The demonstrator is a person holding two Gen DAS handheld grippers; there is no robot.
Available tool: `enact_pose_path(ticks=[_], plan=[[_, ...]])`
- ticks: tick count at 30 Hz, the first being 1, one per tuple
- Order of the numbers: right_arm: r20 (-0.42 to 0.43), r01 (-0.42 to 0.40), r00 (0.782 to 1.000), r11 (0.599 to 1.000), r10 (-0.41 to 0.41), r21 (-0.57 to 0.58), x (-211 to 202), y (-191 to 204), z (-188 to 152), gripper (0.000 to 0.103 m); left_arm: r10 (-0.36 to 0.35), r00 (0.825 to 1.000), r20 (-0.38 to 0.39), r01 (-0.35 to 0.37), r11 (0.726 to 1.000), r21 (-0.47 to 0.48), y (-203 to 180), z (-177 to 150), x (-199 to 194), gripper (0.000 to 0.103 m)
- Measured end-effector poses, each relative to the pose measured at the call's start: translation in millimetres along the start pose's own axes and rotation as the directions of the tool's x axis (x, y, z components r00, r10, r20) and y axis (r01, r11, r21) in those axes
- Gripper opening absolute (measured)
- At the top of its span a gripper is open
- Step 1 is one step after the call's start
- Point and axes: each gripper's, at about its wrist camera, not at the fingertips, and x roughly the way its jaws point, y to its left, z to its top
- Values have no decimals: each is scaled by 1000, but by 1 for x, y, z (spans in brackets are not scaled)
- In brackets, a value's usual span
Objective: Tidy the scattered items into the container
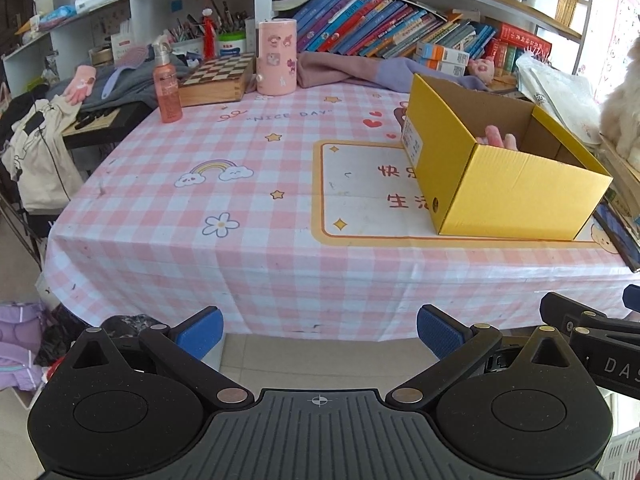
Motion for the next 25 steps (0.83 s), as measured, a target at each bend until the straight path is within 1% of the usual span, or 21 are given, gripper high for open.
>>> enact_pose_path(ticks=[8, 15, 25], plan=[[-2, 1, 1000, 1000, -1, 7, 1, -4, -1, 101, -3, 1000, -6, 3, 1000, 1, -4, 0, -1, 103], [-8, -2, 1000, 1000, 2, 14, 1, -9, -3, 101, 6, 999, -35, -6, 1000, -8, -6, -2, 1, 103], [-32, -7, 999, 1000, 8, 14, 7, -10, -5, 101, -10, 1000, -26, 9, 1000, -27, -4, -3, 2, 103]])
